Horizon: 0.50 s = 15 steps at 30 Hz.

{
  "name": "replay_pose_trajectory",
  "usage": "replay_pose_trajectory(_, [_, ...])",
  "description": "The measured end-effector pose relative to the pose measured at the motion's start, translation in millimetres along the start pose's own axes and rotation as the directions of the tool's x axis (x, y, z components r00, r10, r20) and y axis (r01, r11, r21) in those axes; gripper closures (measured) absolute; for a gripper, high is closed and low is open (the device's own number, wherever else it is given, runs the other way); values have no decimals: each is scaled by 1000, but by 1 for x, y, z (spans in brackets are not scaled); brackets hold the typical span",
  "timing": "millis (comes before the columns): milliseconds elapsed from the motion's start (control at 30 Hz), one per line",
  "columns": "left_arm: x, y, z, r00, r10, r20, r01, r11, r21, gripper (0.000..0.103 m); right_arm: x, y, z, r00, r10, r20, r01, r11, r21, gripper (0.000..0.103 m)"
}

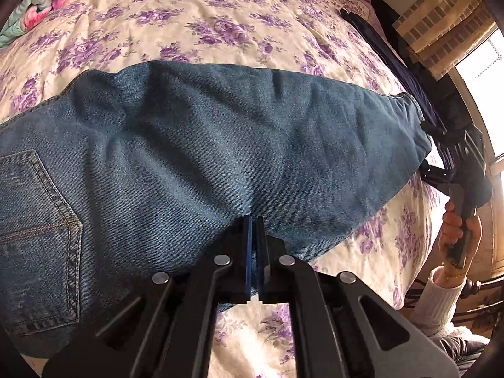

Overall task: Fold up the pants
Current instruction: 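Fold the leg hems with the right gripper toward the waistband held by the left gripper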

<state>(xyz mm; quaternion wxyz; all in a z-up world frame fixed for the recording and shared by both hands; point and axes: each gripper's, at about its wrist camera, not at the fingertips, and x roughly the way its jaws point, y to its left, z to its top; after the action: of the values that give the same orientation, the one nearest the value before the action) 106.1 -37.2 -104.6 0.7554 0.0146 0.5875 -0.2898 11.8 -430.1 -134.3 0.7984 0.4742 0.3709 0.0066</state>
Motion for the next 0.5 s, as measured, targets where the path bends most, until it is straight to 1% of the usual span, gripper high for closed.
replay_pose_trajectory(33, [0, -2, 0, 1000, 14, -1, -14, 1000, 5, 100, 2, -1, 7, 1000, 12, 5, -12, 1000, 7, 29])
replay_pose_trajectory(67, [0, -3, 1, 1000, 24, -1, -24, 1000, 8, 100, 2, 1, 10, 1000, 11, 11, -11, 1000, -3, 38])
replay_pose_trajectory(100, [0, -4, 1, 1000, 30, -2, -30, 1000, 8, 100, 1, 4, 12, 999, -23, 26, 24, 999, -35, 77])
replay_pose_trajectory(133, [-1, -4, 1, 999, 32, -2, -32, 999, 9, 100, 0, 8, 14, 997, -63, 43, 66, 995, -79, 83])
replay_pose_trajectory(167, [-1, -5, 2, 999, 39, 0, -39, 999, 10, 100, 1, 9, 14, 997, -65, 38, 68, 993, -100, 84])
replay_pose_trajectory(233, [-4, -12, 4, 998, 64, 9, -64, 998, 27, 100, 3, 10, 13, 994, -98, 38, 102, 987, -124, 84])
replay_pose_trajectory(267, [-6, -17, 6, 998, 63, 13, -63, 997, 39, 101, 3, 10, 13, 993, -114, 40, 118, 984, -136, 84])
replay_pose_trajectory(367, [-19, -46, 21, 999, -13, 31, 10, 996, 87, 100, 4, 13, 13, 989, -143, 41, 148, 976, -162, 83])
replay_pose_trajectory(433, [-28, -74, 38, 997, -17, 72, 9, 994, 113, 100, 5, 16, 13, 986, -161, 41, 165, 971, -174, 82])
replay_pose_trajectory(500, [-25, -99, 60, 996, -31, 82, 22, 993, 114, 99, 5, 18, 13, 985, -168, 39, 173, 968, -182, 81])
